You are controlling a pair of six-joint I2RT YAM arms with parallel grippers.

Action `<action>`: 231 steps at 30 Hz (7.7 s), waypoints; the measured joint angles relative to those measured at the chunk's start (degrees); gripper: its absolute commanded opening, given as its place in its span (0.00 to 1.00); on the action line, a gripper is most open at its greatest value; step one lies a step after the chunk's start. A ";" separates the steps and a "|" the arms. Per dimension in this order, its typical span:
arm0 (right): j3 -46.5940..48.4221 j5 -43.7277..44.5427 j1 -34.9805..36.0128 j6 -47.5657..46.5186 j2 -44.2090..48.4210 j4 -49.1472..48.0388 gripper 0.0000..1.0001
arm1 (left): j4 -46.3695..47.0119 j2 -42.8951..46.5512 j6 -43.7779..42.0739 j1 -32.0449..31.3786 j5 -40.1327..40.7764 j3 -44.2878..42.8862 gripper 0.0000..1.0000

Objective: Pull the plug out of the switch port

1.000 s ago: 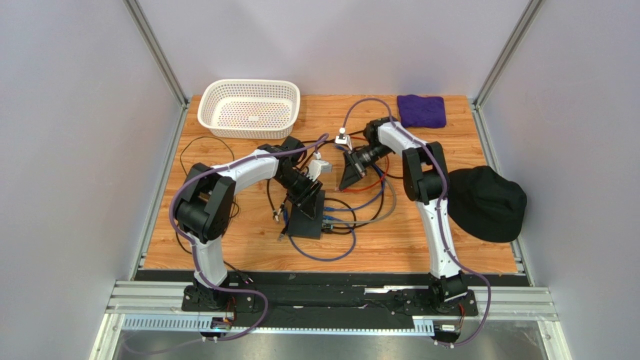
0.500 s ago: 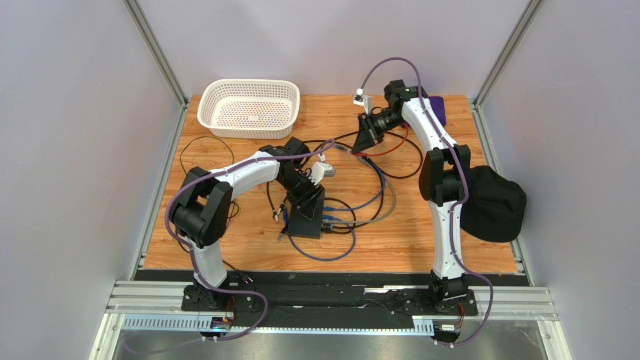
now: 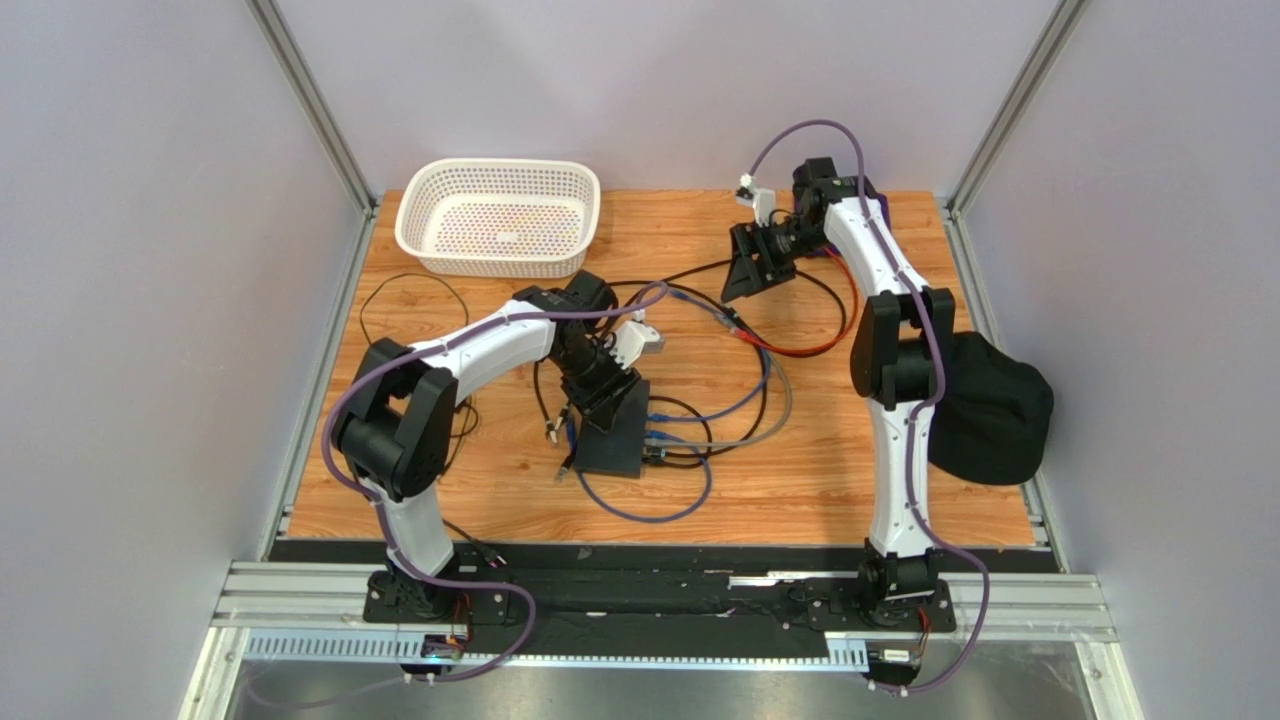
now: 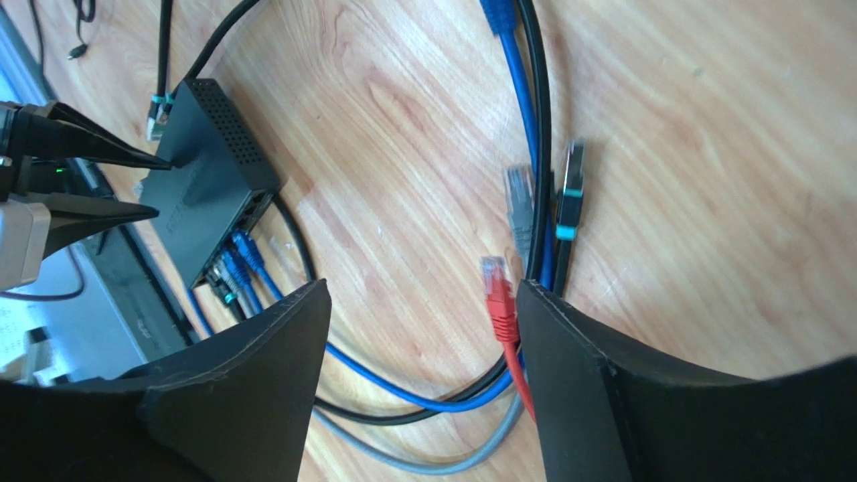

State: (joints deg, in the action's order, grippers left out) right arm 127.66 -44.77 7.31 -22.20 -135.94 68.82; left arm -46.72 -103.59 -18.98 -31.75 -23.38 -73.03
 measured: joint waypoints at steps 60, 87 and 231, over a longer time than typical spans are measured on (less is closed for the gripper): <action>-40.65 -15.93 17.22 4.09 8.59 -19.45 0.59 | 0.61 -7.23 19.04 9.73 -6.60 -1.75 0.41; -36.63 -17.88 18.49 3.69 5.03 -17.20 0.54 | 5.05 -3.87 22.58 8.48 -13.25 -2.80 0.00; -8.39 -10.34 6.25 0.81 4.59 -5.31 0.00 | 3.28 -8.44 18.10 8.24 -13.44 -4.79 0.03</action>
State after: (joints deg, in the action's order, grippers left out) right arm 119.26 -55.11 13.56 -21.39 -131.35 63.51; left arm -43.44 -112.03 -0.89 -23.51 -36.82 -77.82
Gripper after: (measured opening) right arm 0.114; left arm 0.008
